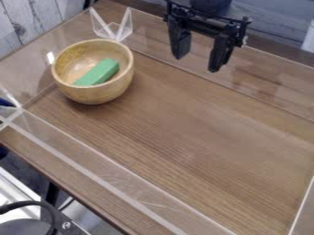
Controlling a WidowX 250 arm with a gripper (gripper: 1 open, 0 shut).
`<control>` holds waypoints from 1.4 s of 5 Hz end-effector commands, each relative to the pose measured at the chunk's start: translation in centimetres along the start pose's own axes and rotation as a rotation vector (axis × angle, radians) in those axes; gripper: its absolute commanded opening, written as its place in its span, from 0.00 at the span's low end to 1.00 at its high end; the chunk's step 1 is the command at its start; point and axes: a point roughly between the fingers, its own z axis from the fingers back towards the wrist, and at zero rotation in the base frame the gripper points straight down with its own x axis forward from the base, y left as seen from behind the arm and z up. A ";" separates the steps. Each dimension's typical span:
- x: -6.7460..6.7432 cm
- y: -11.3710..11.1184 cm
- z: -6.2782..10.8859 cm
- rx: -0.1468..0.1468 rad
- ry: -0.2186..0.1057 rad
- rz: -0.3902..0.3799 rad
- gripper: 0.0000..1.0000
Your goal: Remove the green block from inside the brown bowl and put it on the table
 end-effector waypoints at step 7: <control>-3.2 16.2 -2.4 0.036 -0.010 0.147 1.00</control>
